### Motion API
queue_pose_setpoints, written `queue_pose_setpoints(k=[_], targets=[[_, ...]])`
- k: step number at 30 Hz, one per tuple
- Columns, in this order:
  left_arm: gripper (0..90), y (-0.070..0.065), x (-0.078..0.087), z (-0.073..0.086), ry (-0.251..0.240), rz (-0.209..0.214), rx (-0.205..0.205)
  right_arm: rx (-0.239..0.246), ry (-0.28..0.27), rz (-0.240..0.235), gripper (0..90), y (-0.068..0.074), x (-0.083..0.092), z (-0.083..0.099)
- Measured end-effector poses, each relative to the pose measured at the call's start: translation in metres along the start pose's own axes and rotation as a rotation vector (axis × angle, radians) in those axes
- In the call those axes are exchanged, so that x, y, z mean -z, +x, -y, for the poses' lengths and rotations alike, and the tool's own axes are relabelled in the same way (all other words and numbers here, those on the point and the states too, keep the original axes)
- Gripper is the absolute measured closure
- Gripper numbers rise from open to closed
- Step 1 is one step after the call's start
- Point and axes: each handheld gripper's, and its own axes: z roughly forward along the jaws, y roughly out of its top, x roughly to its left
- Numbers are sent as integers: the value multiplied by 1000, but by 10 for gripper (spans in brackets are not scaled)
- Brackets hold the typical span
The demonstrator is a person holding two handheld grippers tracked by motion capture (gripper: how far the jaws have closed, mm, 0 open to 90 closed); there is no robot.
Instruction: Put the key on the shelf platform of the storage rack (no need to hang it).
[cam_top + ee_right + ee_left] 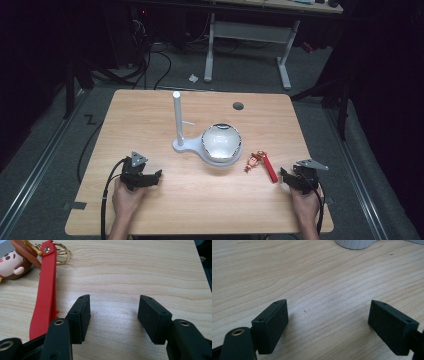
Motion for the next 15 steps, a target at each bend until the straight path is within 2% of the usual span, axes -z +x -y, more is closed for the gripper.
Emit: queue_pose_setpoints(k=[11,15], targets=[[171,0,0,0,-1,0,2,-4,1,2,434,0,0,0],[174,0,0,0,-1,0,2,5,1,-8,406,1,0,0]])
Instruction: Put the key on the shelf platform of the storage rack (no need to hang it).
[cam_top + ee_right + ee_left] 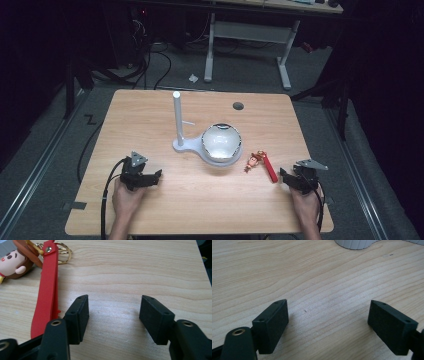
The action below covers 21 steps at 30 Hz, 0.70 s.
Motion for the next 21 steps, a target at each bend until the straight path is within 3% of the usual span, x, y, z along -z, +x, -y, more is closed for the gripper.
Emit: queue_pose_setpoints(k=[21], targets=[[196,0,1,0,-3,-5,7,8,4,-10,457,2,2,0]])
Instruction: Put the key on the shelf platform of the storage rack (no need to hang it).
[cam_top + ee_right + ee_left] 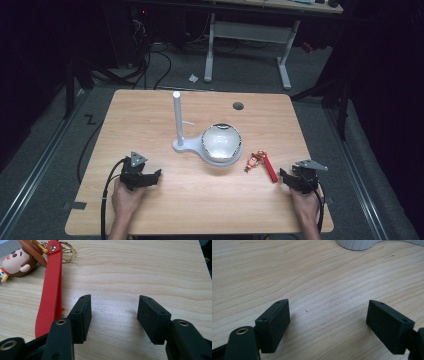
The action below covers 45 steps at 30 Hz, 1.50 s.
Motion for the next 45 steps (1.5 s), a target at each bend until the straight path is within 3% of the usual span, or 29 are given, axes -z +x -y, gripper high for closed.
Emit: queue_pose_setpoints(k=[6,12,21,28,32,45], targets=[[196,0,0,0,0,0,0,12,16,-1,460,2,4,-1],[196,0,0,0,0,0,0,0,-13,-21,461,3,12,0],[196,0,0,0,0,0,0,-61,-57,-93,456,5,29,4],[196,0,0,0,0,0,0,-30,-64,-112,450,13,35,3],[197,0,0,0,0,0,1,-16,-67,-124,412,24,36,-1],[197,0,0,0,0,0,0,1,-53,-127,299,38,32,-18]])
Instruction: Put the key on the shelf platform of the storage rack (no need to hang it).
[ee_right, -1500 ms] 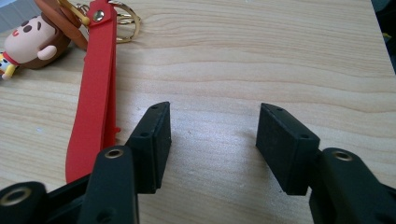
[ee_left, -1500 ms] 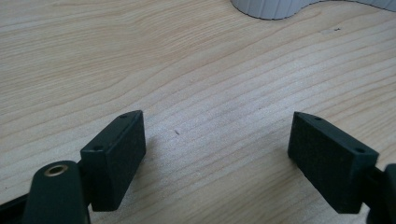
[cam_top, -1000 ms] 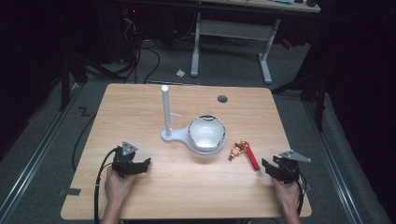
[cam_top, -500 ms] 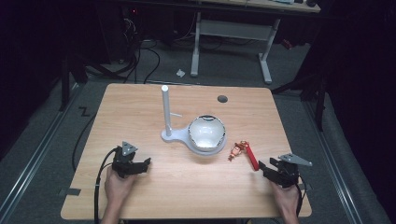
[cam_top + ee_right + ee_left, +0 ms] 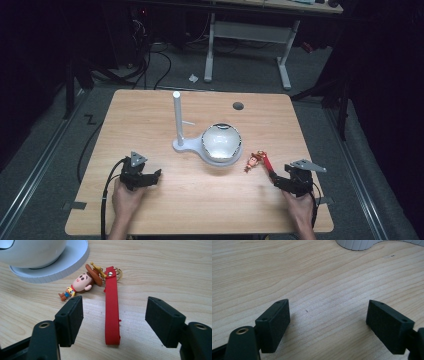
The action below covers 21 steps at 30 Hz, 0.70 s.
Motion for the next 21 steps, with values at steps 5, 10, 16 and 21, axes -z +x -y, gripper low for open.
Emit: queue_pose_setpoints(k=[5,10,16,21], targets=[[197,0,0,0,0,0,0,9,20,-9,275,4,-8,-7],[197,0,0,0,0,0,0,13,40,-21,257,8,-18,-13],[197,0,0,0,0,0,0,10,72,-36,228,12,-33,-22],[197,0,0,0,0,0,0,13,102,-46,193,15,-43,-25]])
